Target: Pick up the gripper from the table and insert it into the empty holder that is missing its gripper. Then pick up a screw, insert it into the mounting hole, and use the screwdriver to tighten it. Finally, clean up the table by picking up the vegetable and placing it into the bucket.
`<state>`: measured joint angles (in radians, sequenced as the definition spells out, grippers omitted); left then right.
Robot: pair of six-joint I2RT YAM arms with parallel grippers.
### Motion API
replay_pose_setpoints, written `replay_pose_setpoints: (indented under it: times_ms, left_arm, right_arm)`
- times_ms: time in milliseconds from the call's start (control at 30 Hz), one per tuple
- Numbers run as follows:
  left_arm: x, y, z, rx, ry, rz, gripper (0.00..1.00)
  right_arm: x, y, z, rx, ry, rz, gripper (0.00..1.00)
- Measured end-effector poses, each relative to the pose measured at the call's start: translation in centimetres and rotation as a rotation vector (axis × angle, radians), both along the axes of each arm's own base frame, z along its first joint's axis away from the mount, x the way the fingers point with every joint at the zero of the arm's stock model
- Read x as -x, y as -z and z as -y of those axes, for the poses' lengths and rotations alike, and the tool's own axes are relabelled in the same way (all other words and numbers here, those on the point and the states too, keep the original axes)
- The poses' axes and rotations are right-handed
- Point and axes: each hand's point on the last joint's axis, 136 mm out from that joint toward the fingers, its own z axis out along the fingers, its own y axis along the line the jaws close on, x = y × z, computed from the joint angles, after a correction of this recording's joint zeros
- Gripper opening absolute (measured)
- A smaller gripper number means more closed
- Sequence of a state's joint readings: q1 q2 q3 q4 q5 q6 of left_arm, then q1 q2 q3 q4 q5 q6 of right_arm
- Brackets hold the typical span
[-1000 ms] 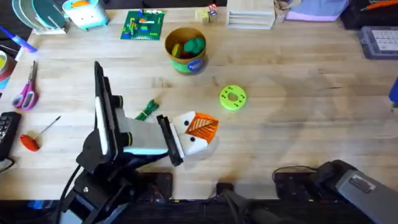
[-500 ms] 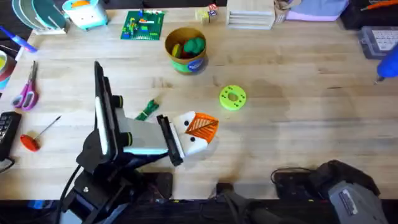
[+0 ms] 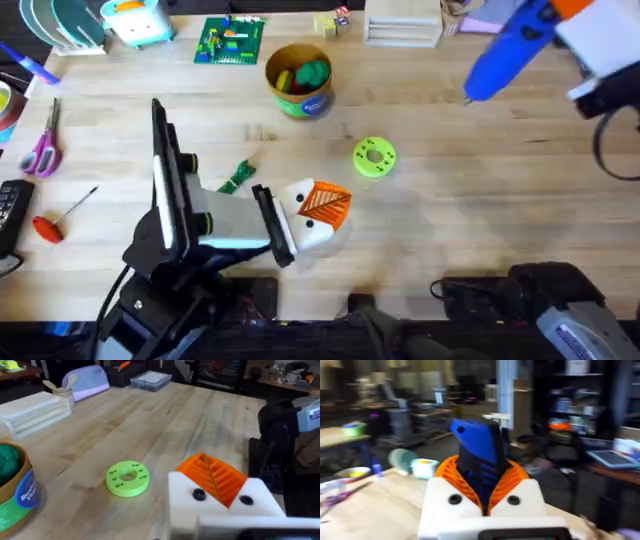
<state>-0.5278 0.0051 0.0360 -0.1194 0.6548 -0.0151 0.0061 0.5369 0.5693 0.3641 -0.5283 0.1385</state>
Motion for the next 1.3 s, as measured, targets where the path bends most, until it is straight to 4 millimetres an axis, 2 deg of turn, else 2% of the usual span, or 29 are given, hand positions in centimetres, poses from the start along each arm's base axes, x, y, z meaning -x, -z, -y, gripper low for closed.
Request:
replay_pose_setpoints:
  times_ms: [200,300,500,833,1100,1300]
  left_arm:
    - [0.0,0.0,0.0,0.0,0.0,0.0,0.006]
    - [0.0,0.0,0.0,0.0,0.0,0.0,0.006]
    - [0.0,0.0,0.0,0.0,0.0,0.0,0.006]
    - [0.0,0.0,0.0,0.0,0.0,0.0,0.006]
    - [0.0,0.0,0.0,0.0,0.0,0.0,0.006]
    - [0.0,0.0,0.0,0.0,0.0,0.0,0.006]
  right_arm:
    - [2.7,-0.1,-5.3,-0.041,-0.233,0.004,0.026]
    - [4.3,-0.5,-7.3,-0.055,-0.327,0.016,0.026]
    - [7.1,-1.3,-9.9,-0.074,-0.469,0.039,0.026]
    - [9.3,-2.9,-12.2,-0.117,-0.593,0.112,0.026]
    - [8.8,-1.2,-15.8,-0.126,-0.695,0.026,0.026]
    - [9.5,-0.6,-17.7,-0.134,-0.763,0.003,0.026]
